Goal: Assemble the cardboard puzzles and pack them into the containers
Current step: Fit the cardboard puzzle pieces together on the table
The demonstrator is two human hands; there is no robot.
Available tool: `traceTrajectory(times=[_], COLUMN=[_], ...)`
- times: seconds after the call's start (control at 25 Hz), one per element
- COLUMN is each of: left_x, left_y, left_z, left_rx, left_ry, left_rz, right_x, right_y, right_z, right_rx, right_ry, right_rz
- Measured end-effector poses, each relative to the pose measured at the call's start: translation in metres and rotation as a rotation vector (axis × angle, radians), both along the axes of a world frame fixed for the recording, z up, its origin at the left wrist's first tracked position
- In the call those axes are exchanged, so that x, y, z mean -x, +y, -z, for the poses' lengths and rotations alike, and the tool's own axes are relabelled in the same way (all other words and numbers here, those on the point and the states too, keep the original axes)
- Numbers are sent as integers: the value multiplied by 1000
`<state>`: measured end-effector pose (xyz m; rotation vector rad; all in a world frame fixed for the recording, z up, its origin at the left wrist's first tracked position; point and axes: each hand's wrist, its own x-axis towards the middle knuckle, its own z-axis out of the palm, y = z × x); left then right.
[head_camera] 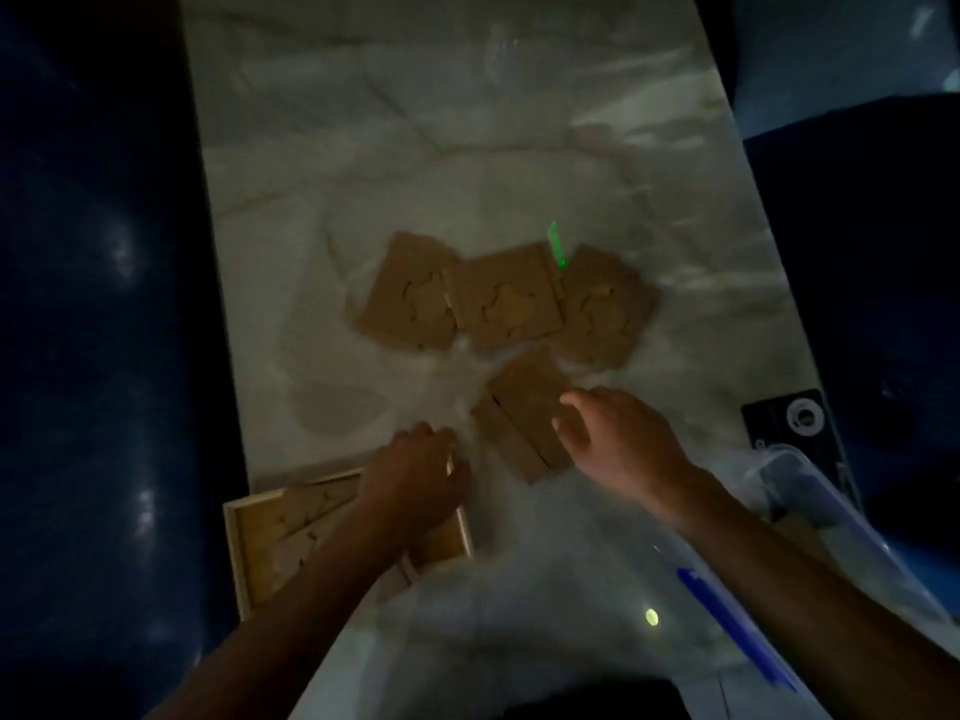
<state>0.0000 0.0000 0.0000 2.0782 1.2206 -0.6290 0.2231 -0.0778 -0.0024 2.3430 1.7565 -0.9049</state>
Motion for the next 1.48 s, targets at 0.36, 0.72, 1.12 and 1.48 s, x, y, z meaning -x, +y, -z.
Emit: traceTrajectory(times=[0.36,0.72,1.12,1.48], left_x=[-37,-71,-77,-68], left_y=[64,104,134,123], left_z=[31,69,83,68], left_rx=[-329,-396,-290,-379], left_ry=[-135,-169,-120,-177], left_rz=[-45,96,197,154], right_x=[-22,-52,-82,-92], right_y=[89,136,157,155], right_z=[29,62,77,75], right_rx=[-165,-121,-45,-126], right_ry=[-87,-152,-89,-100], right_rz=[-220,-404,-522,-451])
